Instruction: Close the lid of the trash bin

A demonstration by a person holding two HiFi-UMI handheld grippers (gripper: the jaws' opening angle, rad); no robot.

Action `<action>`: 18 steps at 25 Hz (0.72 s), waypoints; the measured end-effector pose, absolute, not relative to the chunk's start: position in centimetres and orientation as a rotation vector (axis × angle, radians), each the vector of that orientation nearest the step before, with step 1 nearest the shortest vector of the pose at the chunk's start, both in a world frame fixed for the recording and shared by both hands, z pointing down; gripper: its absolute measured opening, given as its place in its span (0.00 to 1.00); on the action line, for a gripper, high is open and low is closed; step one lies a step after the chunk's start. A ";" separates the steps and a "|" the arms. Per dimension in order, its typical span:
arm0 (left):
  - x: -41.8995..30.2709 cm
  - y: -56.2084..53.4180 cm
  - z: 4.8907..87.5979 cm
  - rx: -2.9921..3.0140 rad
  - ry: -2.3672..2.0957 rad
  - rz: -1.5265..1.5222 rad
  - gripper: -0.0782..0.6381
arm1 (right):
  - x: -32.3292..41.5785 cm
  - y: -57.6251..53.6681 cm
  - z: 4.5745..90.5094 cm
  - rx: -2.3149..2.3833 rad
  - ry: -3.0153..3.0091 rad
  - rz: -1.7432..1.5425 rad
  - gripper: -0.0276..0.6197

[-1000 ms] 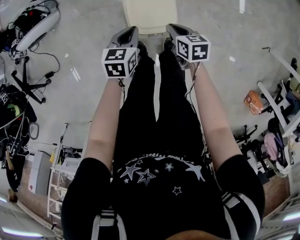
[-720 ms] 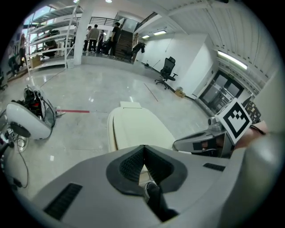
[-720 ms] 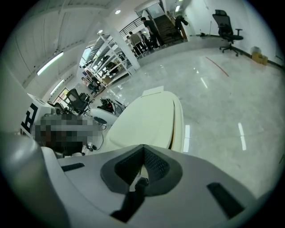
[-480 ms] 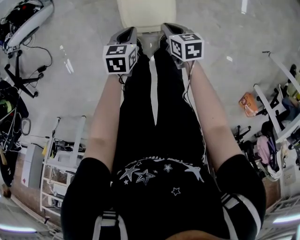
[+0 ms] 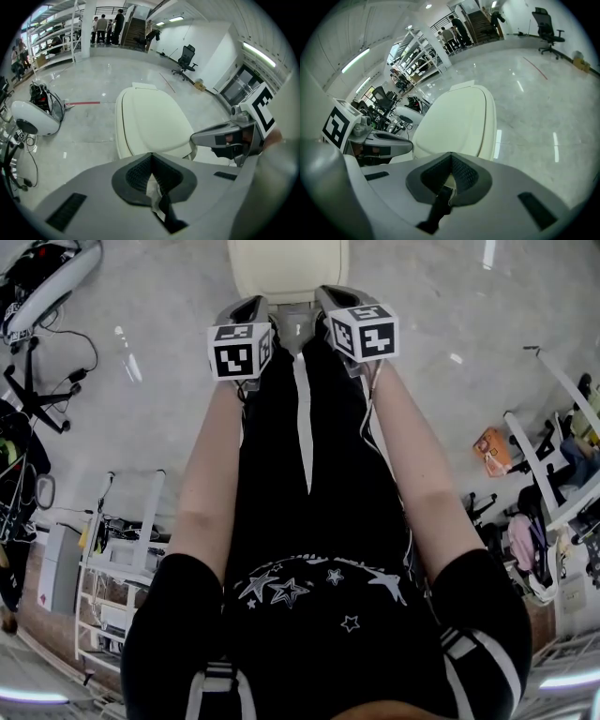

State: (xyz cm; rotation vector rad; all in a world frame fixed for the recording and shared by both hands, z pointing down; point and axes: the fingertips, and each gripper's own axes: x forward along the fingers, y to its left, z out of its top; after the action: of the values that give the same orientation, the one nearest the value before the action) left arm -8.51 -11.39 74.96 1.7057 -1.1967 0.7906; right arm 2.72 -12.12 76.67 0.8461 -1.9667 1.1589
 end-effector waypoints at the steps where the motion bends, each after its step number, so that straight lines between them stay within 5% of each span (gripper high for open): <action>1: -8.4 -11.3 75.1 1.701 -1.196 0.798 0.12 | 2.8 -12.1 76.7 0.842 -1.967 1.157 0.04; 18: -8.3 -11.4 76.1 1.672 -1.176 0.817 0.12 | 2.8 -12.4 77.0 0.844 -1.954 1.153 0.04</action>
State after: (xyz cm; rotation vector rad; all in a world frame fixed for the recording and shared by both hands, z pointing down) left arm -8.33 -11.39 76.13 1.6722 -1.1764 0.8174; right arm 2.77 -12.37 77.01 0.8443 -1.9535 1.1534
